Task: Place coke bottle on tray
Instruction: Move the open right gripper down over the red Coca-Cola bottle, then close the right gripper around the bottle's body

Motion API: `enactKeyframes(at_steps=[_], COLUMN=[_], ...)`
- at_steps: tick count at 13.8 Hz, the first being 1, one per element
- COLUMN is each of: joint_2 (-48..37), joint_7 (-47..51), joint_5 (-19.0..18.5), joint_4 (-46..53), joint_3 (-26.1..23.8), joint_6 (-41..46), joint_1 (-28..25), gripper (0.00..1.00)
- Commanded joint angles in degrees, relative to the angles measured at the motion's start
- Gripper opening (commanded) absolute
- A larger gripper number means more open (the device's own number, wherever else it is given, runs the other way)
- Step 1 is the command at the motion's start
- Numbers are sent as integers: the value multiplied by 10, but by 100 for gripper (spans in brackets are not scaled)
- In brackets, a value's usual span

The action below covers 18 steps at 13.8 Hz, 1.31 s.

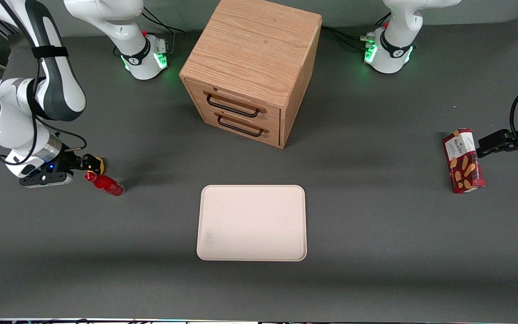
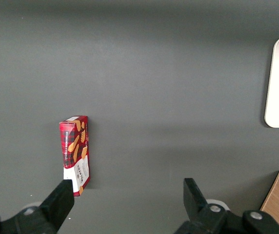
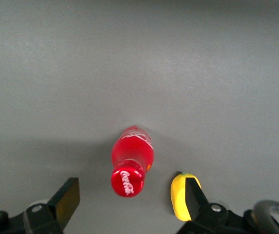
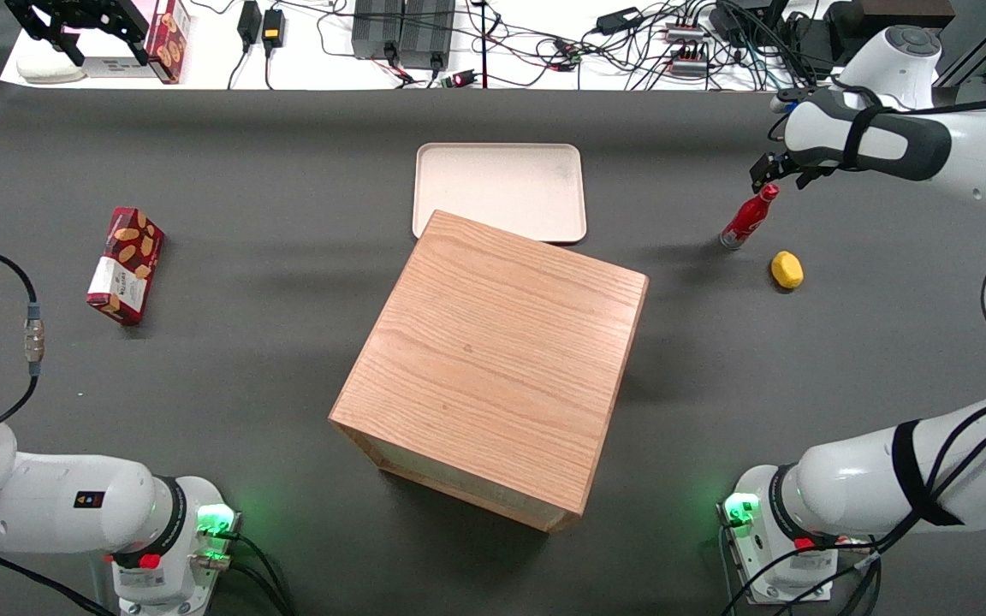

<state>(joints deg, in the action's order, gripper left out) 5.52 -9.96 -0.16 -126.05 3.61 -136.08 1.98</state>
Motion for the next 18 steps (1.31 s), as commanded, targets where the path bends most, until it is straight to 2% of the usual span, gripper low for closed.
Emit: enactKeyframes(at_steps=[1, 7, 8, 12, 14, 16, 18], joint_2=[13, 26, 26, 25, 24, 22, 20], joint_7=[-8, -8, -8, -8, -8, -6, -2], joint_5=[2, 3, 3, 3, 3, 3, 3], joint_4=[-2, -2, -2, 0, 1, 8, 34], joint_3=[5, 5, 5, 4, 4, 4, 3], joint_6=[-22, -28, -27, -20, -18, 5, 47], joint_1=[-2, -2, -2, -2, -2, -2, -2], gripper=[96, 95, 88, 36, 17, 2, 0])
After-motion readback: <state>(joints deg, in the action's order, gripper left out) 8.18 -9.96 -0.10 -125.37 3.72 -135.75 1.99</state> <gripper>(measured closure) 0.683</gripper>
